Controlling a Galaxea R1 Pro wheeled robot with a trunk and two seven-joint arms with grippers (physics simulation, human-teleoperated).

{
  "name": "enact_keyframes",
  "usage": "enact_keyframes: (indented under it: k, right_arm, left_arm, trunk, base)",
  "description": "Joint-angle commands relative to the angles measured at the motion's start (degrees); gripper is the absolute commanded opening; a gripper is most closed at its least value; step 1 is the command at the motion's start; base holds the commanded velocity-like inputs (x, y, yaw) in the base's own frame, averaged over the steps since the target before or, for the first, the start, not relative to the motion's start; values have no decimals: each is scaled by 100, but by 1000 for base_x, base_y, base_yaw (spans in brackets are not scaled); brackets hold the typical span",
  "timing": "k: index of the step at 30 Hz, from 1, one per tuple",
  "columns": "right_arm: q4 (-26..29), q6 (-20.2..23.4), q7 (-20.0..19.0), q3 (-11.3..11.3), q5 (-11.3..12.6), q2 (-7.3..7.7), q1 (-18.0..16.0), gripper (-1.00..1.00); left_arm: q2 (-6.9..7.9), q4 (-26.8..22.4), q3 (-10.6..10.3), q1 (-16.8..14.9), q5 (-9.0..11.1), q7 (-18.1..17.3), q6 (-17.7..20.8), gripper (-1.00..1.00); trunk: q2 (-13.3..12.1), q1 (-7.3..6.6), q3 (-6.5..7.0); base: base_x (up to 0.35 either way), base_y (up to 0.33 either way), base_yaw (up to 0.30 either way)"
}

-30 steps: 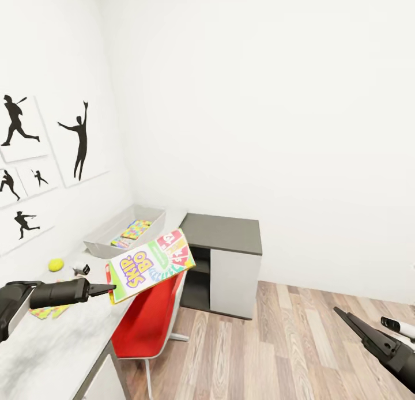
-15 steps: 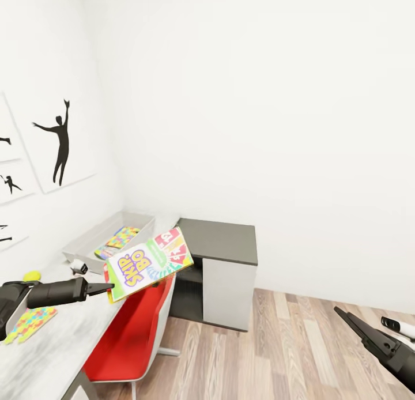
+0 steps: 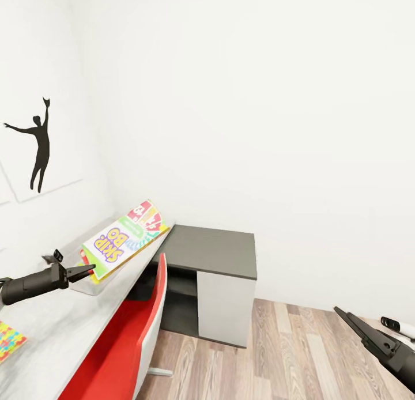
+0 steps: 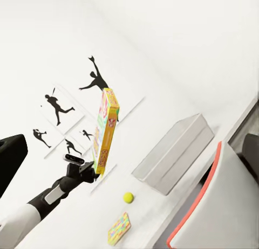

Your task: Put all the toys in the child's room - the three board games (two on the bed and one on the table), the two jigsaw puzzles on the table, and the tennis ball on the table - inside the toy box on the table in the child's room.

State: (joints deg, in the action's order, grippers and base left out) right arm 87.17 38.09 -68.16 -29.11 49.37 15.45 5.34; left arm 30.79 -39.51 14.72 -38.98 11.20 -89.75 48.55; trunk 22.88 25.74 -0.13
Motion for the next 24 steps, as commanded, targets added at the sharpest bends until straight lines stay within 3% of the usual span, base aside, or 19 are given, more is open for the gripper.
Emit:
enact_keyframes:
  k: [1,6,16,24]
  right_arm:
    - [2,41,5,2,37,2,2,100]
    - [9,29,-1,2,37,2,2,100]
    - [11,23,4,0,36,4,2,100]
    - [5,25,-1,0,36,10,2,100]
  left_arm:
    - [-3,-2,13,-3,0,-25,69,-100]
    - [-1,-4,43,-5,-11,-25,106,-100]
    - [-11,-4,36,-5,-13,-25,103,-100]
    - [-20,-4,31,-5,-20,-25,108,-100]
  trunk:
    - [3,5,-1]
    - [3,5,1]
    - [3,5,33]
    - [3,5,59]
  base:
    - [223,-243,0]
    - [201,-267,63]
    - [181,-290,246]
    - [287,-91,268]
